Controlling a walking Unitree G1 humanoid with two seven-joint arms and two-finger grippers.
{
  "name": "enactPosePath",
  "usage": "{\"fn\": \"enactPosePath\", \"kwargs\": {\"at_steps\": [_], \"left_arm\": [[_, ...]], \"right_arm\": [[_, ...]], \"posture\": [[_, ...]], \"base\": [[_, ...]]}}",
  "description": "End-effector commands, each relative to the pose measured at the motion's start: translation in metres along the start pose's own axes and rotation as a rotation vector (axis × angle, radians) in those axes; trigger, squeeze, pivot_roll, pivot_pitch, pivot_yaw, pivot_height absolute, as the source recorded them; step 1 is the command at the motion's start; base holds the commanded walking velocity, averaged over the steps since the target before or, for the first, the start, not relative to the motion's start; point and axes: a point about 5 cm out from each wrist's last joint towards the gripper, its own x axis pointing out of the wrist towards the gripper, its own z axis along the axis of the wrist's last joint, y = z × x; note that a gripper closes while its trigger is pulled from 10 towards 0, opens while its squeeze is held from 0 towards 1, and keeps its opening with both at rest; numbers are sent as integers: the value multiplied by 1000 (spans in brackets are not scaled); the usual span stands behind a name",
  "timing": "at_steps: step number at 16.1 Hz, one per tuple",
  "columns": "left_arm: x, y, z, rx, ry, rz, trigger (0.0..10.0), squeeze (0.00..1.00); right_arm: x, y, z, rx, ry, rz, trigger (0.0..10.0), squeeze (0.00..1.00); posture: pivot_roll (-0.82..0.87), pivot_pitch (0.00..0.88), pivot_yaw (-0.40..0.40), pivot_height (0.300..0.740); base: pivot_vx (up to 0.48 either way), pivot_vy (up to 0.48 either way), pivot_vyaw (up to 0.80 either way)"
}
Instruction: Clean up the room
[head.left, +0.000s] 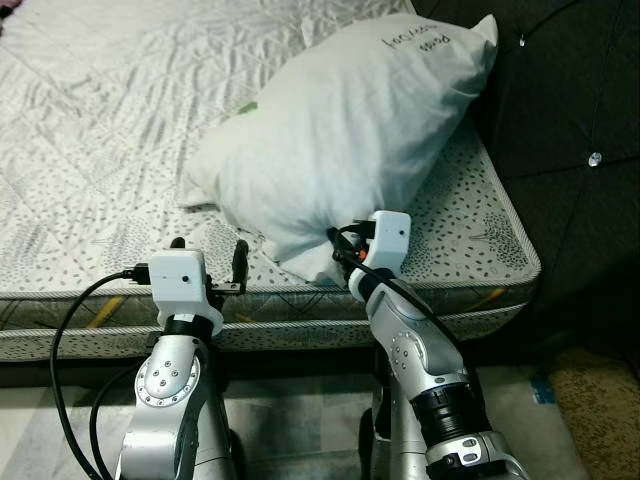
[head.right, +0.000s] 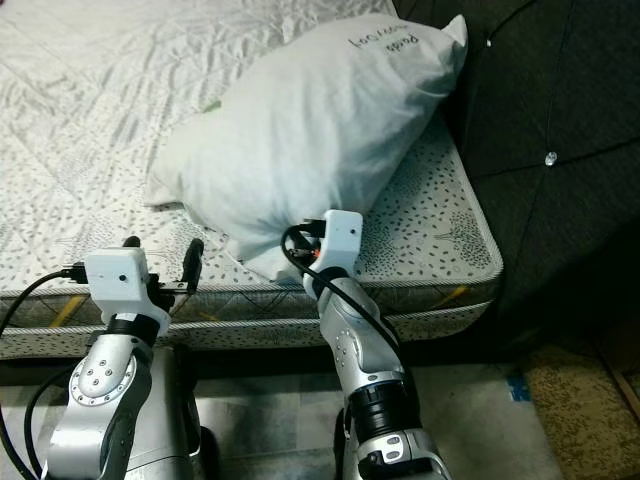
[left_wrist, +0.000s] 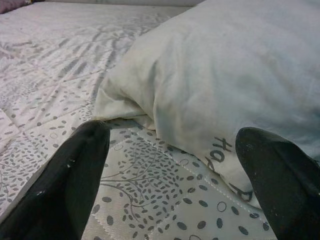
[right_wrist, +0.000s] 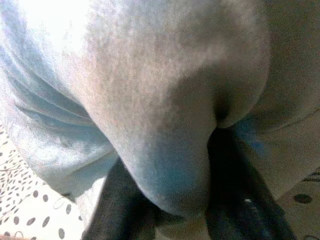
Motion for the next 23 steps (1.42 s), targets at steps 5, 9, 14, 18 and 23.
{"fn": "enactPosePath", "kwargs": {"at_steps": [5,9,14,18,23], "left_arm": [[-17,2,-10,-45,34,-51,10000,0],[-20,2,-10,-36,27,-23,10000,0],[-17,4,-9,-15,23,-18,10000,0],[-18,-3,-5,56,-9,-67,10000,0],[-22,-2,-6,42,6,-71,10000,0]], "right_arm": [[11,-45,39,-46,-158,-174,0,0],[21,-78,82,-176,-231,-265,0,0],[-1,-139,160,-286,-410,-521,0,0],[-28,-177,189,-344,-467,-656,0,0],[-54,-194,136,-436,-443,-618,0,0]], "posture": [[9,144,-20,491],[15,145,-34,491],[15,144,-27,491],[16,144,-23,491],[-1,154,-16,491]], "base": [[0,0,0],[0,0,0],[0,0,0],[0,0,0],[0,0,0]]}}
